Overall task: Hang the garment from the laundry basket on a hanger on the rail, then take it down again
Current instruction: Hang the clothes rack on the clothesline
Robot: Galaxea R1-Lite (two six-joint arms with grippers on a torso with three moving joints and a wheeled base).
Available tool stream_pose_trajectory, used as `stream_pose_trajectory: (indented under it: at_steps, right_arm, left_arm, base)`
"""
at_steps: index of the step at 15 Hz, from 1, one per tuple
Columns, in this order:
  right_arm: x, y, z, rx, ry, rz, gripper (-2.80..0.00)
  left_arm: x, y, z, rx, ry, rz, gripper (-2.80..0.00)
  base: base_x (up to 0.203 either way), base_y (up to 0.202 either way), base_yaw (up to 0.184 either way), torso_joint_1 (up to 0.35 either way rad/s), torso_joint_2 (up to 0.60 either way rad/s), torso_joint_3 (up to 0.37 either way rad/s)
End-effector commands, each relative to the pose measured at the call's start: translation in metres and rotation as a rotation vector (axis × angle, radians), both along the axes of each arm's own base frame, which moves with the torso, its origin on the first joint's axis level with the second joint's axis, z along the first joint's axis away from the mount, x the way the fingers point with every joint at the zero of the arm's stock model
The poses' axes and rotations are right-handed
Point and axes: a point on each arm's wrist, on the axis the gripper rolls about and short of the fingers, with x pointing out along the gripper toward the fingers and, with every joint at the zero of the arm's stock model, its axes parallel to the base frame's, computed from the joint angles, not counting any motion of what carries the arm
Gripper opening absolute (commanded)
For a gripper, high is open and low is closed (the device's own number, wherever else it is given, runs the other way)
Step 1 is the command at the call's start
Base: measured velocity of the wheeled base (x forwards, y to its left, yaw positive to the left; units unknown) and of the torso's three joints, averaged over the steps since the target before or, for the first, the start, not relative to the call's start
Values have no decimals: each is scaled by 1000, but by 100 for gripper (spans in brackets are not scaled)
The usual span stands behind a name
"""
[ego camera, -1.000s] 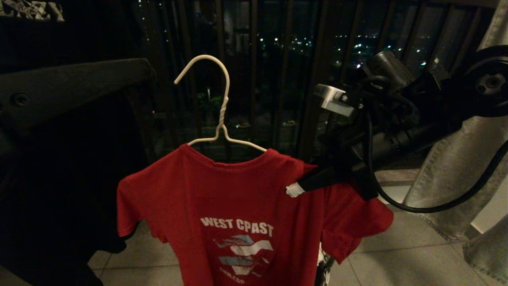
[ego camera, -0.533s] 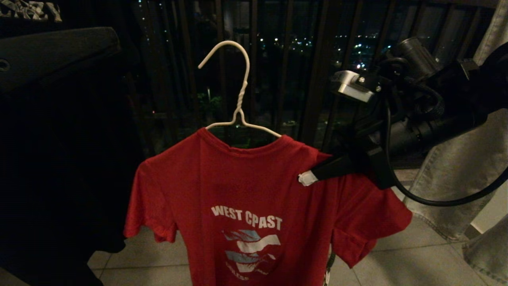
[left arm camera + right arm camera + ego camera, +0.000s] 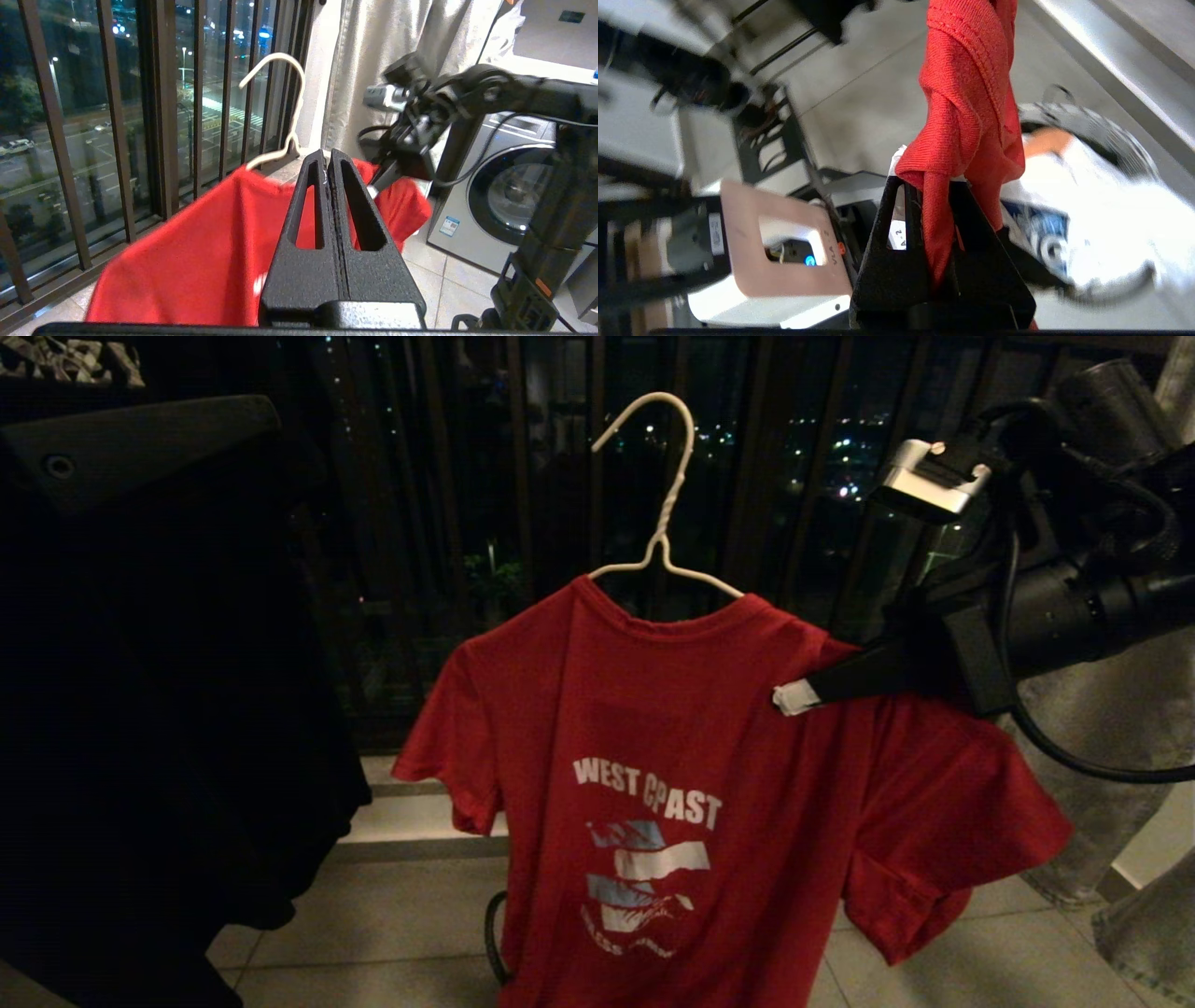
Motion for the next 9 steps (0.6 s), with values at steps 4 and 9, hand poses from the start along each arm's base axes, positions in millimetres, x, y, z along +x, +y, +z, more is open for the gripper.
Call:
stream_pose_trajectory:
  at_steps: [4,9]
  right_arm:
    - [-36,-20,16,-12,-2,-146,-280]
    - [-58,-28,12,-24,38,-221,-280]
  left_arm:
    - [8,-2,-3,4,23,-3,-280]
    - [7,6,-21,27,191,52,-280]
  base:
    - [0,0,0,0,0,0]
    - [0,0,0,0,0,0]
